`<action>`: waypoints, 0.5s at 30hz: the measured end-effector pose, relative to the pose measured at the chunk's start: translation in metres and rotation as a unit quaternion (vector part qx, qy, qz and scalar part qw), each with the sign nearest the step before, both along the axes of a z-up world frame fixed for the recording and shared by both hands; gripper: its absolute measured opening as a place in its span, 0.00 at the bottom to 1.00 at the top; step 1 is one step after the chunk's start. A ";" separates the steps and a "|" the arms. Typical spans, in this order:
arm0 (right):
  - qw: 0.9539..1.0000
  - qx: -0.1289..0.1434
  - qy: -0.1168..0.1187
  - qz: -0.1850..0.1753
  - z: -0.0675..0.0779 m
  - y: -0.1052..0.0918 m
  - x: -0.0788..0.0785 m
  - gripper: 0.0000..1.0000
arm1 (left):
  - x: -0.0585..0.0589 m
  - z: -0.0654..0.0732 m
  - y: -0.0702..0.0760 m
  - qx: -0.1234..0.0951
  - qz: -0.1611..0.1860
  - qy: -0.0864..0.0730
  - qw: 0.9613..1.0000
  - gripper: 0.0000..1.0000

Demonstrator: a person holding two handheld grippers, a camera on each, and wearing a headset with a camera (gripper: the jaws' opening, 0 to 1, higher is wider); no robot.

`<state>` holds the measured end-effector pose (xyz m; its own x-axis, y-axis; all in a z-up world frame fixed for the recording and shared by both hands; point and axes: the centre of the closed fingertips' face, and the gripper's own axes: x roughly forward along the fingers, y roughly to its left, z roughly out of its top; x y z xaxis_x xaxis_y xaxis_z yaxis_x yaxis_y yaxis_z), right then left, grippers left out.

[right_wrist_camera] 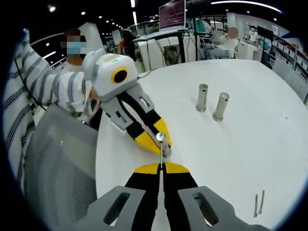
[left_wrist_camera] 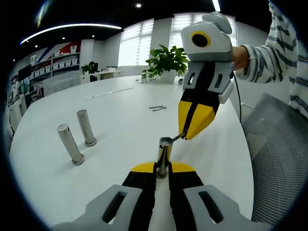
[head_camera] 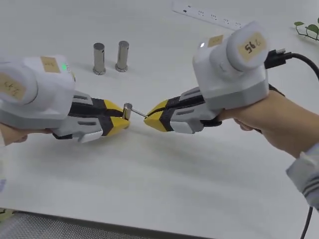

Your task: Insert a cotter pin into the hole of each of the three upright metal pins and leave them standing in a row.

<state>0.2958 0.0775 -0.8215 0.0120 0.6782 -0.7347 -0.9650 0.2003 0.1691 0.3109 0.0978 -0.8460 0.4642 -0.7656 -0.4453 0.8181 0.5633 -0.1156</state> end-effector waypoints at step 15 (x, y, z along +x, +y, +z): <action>1.000 0.007 0.004 -0.001 0.001 0.013 0.004 0.03 | 0.002 0.000 -0.002 -0.001 -0.003 -0.003 1.000 0.08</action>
